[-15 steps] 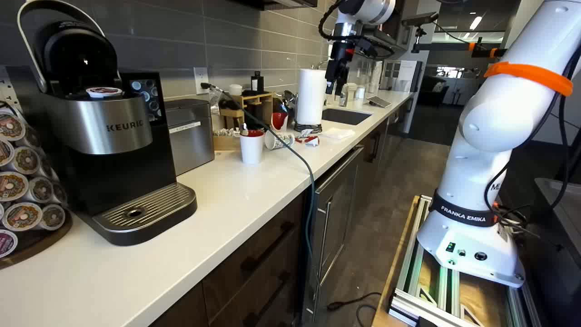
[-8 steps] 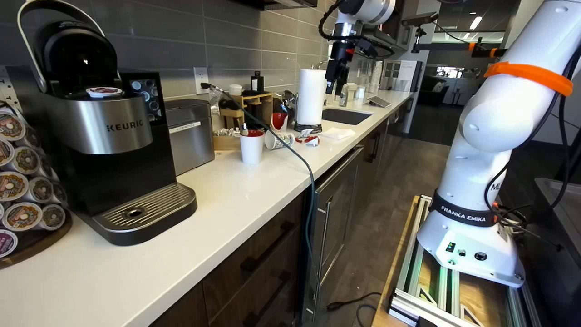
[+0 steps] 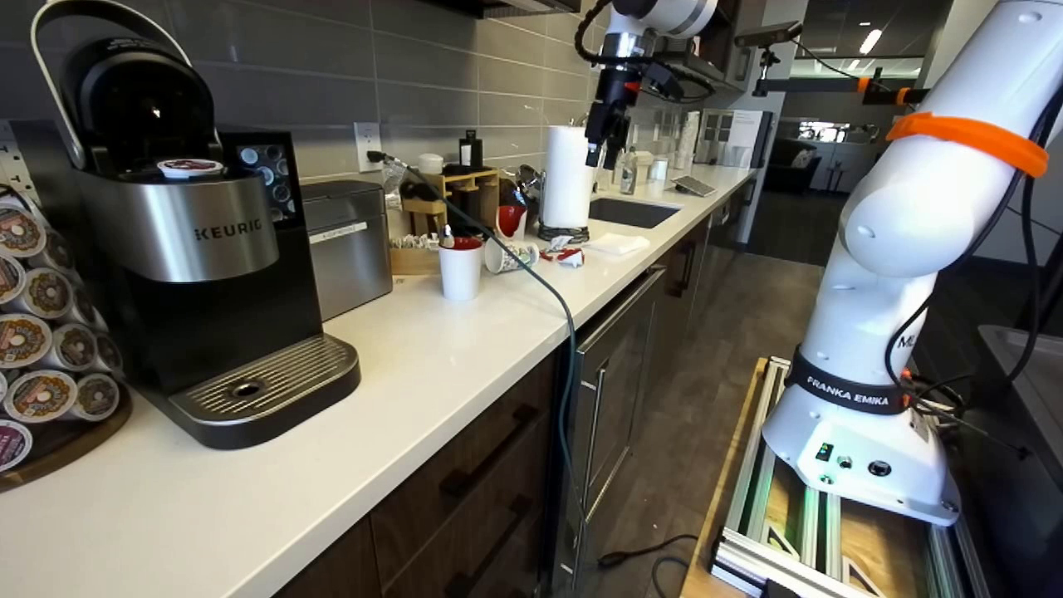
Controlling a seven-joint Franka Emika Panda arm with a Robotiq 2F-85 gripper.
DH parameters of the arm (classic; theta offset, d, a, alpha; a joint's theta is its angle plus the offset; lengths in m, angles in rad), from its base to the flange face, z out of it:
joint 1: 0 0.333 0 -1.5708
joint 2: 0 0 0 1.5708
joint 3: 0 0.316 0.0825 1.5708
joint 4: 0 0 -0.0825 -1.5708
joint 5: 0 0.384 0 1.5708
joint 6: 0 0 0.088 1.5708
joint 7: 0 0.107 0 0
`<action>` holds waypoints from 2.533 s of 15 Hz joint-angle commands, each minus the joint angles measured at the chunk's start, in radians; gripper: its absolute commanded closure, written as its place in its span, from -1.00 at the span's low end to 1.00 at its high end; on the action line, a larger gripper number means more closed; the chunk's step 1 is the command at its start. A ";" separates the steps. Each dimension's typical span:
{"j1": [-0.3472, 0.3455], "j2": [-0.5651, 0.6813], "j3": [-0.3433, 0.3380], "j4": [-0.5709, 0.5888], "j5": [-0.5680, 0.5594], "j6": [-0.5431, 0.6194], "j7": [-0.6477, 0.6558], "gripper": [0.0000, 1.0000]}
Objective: Pick up the small cup from the coffee marker and put it on the counter
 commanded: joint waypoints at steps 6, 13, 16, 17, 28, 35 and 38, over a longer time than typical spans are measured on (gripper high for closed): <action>0.089 -0.199 0.251 -0.022 0.056 -0.020 0.219 -1.00; 0.174 -0.221 0.344 0.005 0.024 -0.047 0.228 -1.00; 0.179 -0.210 0.333 0.016 0.050 -0.066 0.240 -1.00; 0.182 -0.182 0.357 0.049 0.081 -0.088 0.314 -1.00; 0.227 0.088 0.759 0.399 -0.026 -0.062 0.978 -1.00; 0.270 0.120 0.721 0.426 -0.036 -0.088 0.901 -1.00; 0.274 0.210 0.756 0.503 -0.063 -0.061 0.993 -1.00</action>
